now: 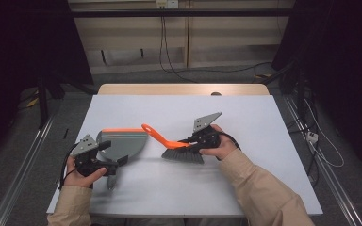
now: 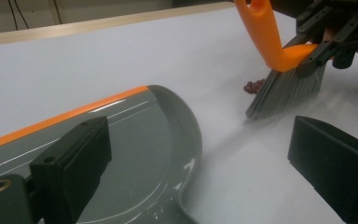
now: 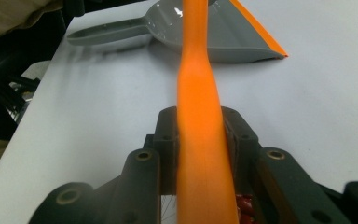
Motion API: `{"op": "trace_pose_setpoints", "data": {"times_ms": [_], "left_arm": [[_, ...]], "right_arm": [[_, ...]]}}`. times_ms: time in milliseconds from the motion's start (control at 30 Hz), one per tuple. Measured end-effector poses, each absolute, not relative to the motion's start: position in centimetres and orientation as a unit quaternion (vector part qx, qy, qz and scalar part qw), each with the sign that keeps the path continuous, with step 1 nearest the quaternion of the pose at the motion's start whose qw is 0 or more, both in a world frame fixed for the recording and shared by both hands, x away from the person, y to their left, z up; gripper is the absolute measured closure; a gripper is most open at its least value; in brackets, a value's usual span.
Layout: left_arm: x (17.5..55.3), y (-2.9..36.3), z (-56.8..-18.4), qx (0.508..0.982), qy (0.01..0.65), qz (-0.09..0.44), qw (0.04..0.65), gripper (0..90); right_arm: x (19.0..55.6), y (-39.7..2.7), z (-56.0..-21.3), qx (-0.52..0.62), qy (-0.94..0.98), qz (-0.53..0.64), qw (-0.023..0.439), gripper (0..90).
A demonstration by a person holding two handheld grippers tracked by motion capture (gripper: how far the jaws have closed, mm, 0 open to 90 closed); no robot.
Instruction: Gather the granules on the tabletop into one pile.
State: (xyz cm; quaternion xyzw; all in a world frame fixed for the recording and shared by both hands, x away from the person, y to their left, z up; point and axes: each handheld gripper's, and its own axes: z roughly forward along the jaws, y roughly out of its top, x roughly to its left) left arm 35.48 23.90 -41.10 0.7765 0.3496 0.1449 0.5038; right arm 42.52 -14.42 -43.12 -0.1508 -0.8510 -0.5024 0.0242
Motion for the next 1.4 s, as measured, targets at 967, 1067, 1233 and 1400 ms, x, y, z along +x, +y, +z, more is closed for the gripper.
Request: {"op": "trace_pose_setpoints", "data": {"times_ms": [967,1067,1233,1400], "left_arm": [[32.8,23.9,-41.4,0.804,0.337,0.136,0.470,6.1],[32.7,23.9,-41.7,0.805,0.339,0.138,0.466,6.1],[32.4,24.0,-42.0,0.809,0.342,0.141,0.457,6.1],[32.2,24.2,-42.2,0.811,0.348,0.143,0.448,6.8]], "right_arm": [[38.5,-20.8,-40.7,-0.312,-0.808,-0.483,-0.129,71.0],[38.1,-21.0,-41.1,-0.320,-0.807,-0.474,-0.146,71.1],[37.5,-21.6,-41.6,-0.327,-0.803,-0.475,-0.148,71.1],[37.1,-22.3,-41.8,-0.332,-0.802,-0.474,-0.151,71.0]]}}
